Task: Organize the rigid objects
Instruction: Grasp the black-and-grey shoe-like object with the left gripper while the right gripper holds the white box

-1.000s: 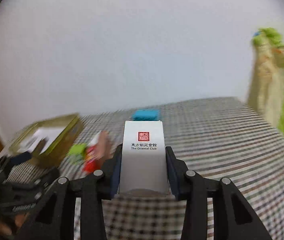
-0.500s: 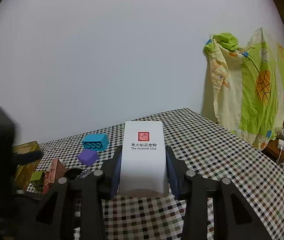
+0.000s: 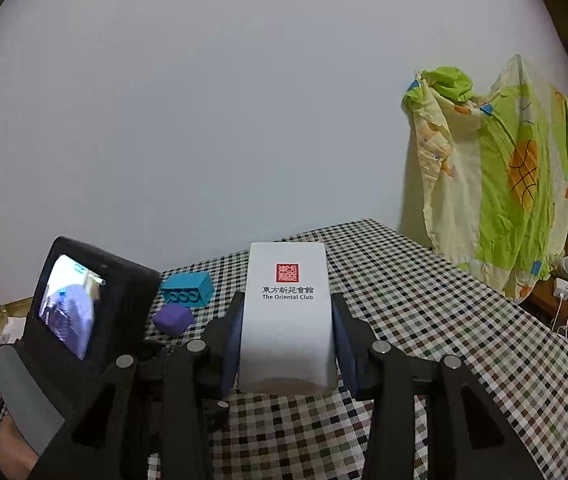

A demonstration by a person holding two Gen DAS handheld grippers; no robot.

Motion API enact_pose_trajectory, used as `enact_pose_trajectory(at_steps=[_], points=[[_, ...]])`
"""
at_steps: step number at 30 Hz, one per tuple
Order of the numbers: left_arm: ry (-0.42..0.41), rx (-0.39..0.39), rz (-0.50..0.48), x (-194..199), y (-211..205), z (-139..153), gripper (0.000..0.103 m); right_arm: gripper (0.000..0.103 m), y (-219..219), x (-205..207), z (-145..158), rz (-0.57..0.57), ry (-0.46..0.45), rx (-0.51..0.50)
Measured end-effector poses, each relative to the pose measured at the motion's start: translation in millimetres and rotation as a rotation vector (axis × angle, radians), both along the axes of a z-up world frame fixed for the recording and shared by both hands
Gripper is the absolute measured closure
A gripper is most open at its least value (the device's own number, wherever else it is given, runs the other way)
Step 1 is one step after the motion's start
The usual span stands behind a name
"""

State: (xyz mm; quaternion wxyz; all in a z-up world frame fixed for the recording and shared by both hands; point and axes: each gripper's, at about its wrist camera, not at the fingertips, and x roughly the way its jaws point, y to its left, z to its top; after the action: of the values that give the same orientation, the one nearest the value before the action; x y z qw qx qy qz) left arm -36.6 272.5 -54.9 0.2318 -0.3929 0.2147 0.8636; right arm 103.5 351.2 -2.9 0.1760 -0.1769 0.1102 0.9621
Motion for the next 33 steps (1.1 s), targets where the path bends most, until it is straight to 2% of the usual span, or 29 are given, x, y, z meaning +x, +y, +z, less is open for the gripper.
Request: enact_pose_trajectory(at_steps=[1, 2, 3, 5, 7, 9, 12, 15, 18, 19, 24, 28, 33], points=[[-0.040, 0.039, -0.007, -0.4, -2.7, -0.1, 0.034, 0.060, 1.3, 0.4, -0.1, -0.001, 0.000, -0.007], [-0.068, 0.061, -0.001, -3.0, -5.2, 0.1, 0.038, 0.060, 1.8, 0.9, -0.4, -0.001, 0.000, -0.011], [-0.063, 0.055, -0.007, -2.2, -2.2, 0.0, 0.040, 0.060, 2.1, 1.2, -0.6, -0.003, -0.001, -0.013], [-0.047, 0.048, -0.034, 1.3, 1.7, -0.1, 0.060, 0.060, 3.1, 1.5, -0.7, -0.008, -0.001, -0.010], [-0.050, 0.061, -0.045, 6.2, 2.4, -0.5, 0.061, 0.060, 4.4, 2.6, -0.7, -0.018, 0.003, -0.003], [-0.066, 0.106, -0.062, 11.7, 1.1, 1.6, 0.061, 0.060, 7.1, 4.1, -0.5, -0.036, 0.007, 0.002], [-0.071, 0.243, -0.103, 26.0, -14.7, 10.7, 0.061, 0.060, 12.5, 5.0, -1.0, -0.050, 0.007, -0.009], [-0.028, 0.334, -0.127, 40.5, -31.9, 23.8, 0.061, 0.060, 16.6, 5.3, -1.2, -0.067, 0.004, -0.016], [-0.018, 0.433, -0.147, 50.7, -51.4, 37.0, 0.061, 0.060, 18.9, 6.2, -0.8, -0.080, 0.006, -0.013], [-0.009, 0.445, -0.149, 53.0, -56.1, 39.8, 0.061, 0.060, 19.2, 6.2, -0.8, -0.083, 0.006, -0.011], [0.103, 0.380, -0.094, 61.1, -69.4, 43.7, 0.061, 0.060, 18.2, 4.0, -3.2, -0.098, -0.012, 0.016], [0.128, 0.345, -0.046, 54.8, -78.9, 37.0, 0.061, 0.060, 17.6, 6.6, -3.0, -0.105, -0.007, 0.026], [0.202, 0.288, 0.026, 56.3, -102.2, 36.3, 0.061, 0.060, 15.8, 10.4, -2.2, -0.125, 0.002, 0.044]])
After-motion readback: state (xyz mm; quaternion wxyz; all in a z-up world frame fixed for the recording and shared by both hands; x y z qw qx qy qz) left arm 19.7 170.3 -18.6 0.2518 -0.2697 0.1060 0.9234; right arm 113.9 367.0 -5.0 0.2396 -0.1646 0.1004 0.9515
